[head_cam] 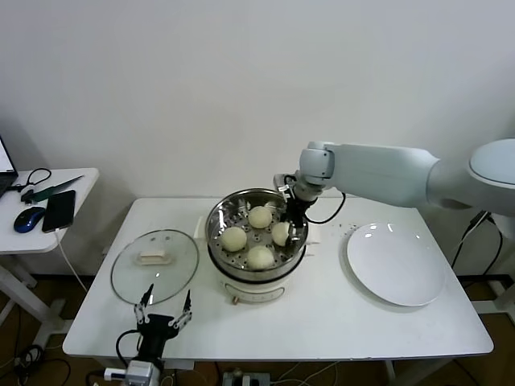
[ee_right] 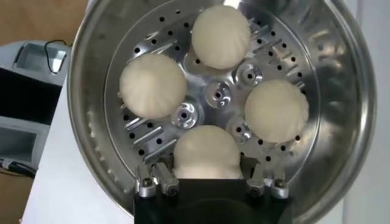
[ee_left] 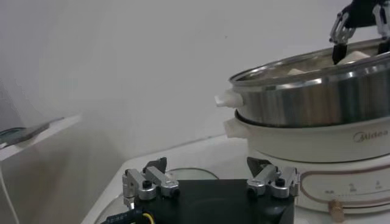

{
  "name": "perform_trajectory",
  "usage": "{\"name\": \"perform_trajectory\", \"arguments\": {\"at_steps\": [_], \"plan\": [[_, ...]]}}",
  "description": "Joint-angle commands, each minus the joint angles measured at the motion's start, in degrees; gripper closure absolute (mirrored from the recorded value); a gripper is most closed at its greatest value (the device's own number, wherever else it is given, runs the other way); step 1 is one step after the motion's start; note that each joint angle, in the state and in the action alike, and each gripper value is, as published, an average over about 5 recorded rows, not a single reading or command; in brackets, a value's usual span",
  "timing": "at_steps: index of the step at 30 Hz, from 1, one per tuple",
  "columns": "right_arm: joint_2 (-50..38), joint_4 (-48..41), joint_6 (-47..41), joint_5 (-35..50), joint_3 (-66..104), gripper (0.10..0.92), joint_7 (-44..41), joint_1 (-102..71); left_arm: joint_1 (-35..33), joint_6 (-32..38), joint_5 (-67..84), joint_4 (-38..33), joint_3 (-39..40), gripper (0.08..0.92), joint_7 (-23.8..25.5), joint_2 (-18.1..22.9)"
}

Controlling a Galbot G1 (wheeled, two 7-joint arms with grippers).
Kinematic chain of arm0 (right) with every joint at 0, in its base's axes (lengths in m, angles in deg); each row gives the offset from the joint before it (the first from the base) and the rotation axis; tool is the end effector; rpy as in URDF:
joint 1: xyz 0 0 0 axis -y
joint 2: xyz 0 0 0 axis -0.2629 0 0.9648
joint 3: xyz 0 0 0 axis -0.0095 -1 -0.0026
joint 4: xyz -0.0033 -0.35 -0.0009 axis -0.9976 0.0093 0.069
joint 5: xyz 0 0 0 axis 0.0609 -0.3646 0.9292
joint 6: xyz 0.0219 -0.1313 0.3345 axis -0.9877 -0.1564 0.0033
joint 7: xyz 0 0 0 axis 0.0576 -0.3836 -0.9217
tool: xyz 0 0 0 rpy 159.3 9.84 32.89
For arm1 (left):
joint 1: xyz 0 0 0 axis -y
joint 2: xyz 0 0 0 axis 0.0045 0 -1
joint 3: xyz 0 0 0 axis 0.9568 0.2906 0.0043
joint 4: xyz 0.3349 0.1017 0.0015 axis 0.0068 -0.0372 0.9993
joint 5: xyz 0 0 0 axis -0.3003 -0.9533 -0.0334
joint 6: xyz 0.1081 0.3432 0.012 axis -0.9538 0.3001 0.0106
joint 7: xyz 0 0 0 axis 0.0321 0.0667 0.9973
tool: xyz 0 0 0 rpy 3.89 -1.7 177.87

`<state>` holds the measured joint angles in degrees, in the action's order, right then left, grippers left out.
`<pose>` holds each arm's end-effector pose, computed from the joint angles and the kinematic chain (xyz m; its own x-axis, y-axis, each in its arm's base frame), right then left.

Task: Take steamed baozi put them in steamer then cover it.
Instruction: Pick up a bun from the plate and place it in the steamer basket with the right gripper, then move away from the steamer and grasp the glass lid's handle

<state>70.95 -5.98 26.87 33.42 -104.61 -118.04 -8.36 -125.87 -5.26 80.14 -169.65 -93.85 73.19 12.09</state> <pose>0.5912 0.0779 -0.1082 -0.0667 -0.2059 0.9763 -0.9827 -0.1557 -0.1000 0.1496 0.0263 -0.3556 -0.9836 -0.0122 0.1798 0.0334 0.9681 0.2484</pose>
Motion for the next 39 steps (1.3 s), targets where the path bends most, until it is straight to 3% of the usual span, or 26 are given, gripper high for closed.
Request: {"name": "perform_trajectory", "arguments": {"at_steps": [1,7,17,28,39], "plan": [[0.8,-1.1,-0.2,-1.4,0.7,0.276,1.0,-1.2,0.1,0.0,0.2,0.2,0.0,0.177,0.0,0.0],[-1.2,0.5,0.4,-0.6,2.0,0.207,0.3,-0.4,0.1,0.1,0.1,0.6,-0.2,0.177,0.0,0.0],[-10.5,5.2,4.3,3.0,6.3,0.203,0.1,2.9,0.3,0.1,0.1,0.7,-0.6,0.177,0.0,-0.3],[-28.0,10.1,27.6,11.0,20.1,0.203,22.1,-10.6,0.9,0.0,-0.9,0.4,-2.2,0.177,-0.1,0.0],[-39.2,17.8,33.5,7.8,55.5,0.203,34.1,-43.7,1.8,-0.2,-4.3,-0.3,-3.4,0.177,-0.1,1.1]]}}
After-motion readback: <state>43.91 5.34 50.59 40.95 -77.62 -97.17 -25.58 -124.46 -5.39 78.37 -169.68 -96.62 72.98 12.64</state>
